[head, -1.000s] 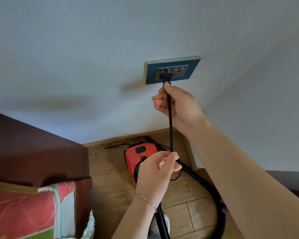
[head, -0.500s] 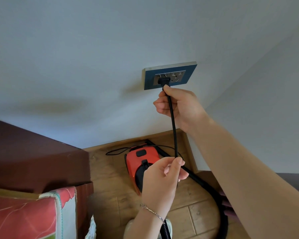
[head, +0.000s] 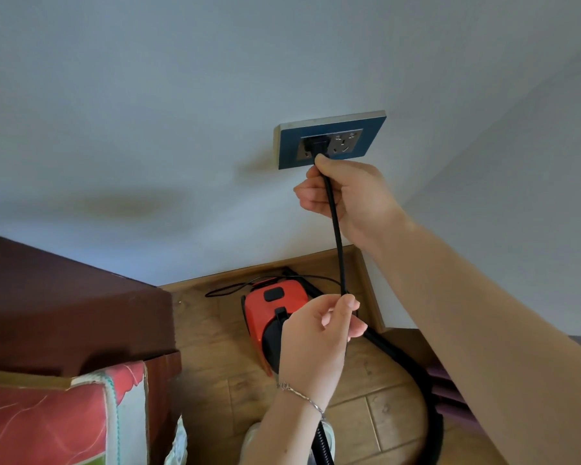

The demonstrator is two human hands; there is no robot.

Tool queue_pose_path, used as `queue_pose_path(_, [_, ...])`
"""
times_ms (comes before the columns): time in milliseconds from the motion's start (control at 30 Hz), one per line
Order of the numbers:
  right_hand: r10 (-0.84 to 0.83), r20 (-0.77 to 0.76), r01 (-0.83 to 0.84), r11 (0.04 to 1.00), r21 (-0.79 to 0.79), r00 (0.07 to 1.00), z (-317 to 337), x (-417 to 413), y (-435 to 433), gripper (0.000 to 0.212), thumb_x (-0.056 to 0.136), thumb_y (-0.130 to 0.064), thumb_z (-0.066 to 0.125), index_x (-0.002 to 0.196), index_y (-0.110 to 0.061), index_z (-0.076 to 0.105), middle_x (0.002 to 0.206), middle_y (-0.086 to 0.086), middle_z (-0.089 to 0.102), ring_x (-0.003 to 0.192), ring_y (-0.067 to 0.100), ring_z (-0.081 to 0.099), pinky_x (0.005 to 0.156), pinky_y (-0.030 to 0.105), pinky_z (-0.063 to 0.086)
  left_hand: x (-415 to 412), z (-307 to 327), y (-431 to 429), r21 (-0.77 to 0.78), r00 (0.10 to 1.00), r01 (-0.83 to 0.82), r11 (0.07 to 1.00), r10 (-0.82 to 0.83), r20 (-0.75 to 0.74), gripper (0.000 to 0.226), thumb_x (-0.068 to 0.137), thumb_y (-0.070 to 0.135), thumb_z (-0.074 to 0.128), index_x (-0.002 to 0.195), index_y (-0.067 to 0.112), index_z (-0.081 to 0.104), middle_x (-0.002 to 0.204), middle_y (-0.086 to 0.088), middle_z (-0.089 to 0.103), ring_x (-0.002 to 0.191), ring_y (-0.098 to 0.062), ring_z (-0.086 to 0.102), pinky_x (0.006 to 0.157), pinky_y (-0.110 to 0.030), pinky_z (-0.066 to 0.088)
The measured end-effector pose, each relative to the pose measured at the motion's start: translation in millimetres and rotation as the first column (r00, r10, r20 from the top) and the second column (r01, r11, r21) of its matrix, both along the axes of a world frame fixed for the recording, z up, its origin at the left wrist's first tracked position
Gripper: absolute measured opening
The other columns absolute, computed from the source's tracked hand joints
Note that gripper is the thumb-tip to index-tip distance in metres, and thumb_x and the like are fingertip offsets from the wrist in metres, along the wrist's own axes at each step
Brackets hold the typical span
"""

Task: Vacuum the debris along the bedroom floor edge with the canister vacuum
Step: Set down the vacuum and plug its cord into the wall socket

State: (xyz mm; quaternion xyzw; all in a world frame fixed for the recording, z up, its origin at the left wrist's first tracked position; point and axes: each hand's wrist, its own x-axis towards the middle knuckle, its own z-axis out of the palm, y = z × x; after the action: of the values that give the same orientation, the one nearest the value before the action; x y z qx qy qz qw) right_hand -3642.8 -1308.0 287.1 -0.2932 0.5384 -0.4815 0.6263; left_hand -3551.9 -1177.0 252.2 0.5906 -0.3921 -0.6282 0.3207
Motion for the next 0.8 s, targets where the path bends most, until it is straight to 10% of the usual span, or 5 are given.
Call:
queue_pose_path(500, [0.017,0.064,-0.019,1.000,0.024,0.998,0.3,0.9,-4.5,0.023,0.097,-0.016,0.049,0.085,0.000,0.062,0.062,0.006,0.070,0.066,0.017,0.071,0.059,0.024,0.056,5.0,-12.3,0.4,-0.110,0.994,-0.084,0.990,0.090,0.059,0.018,0.091,0.027,0.055,0.077,0.028,0.067,0.061,0.012,0.067,0.064,0.003,0.063,0.065,-0.009,0.045])
queue_pose_path(800, [0.063,-0.200,-0.066,0.998,-0.005,0.978,-6.5,0.3,26.6,0.022,0.097,-0.027,0.049,0.091,-0.011,0.063,0.075,0.006,0.070,0.070,0.017,0.070,0.073,0.030,0.059,3.6,-31.0,9.1,-0.169,0.971,-0.158,0.973,0.184,0.154,0.016,0.092,0.023,0.053,0.094,0.036,0.062,0.091,0.013,0.070,0.088,0.005,0.064,0.070,-0.002,0.045])
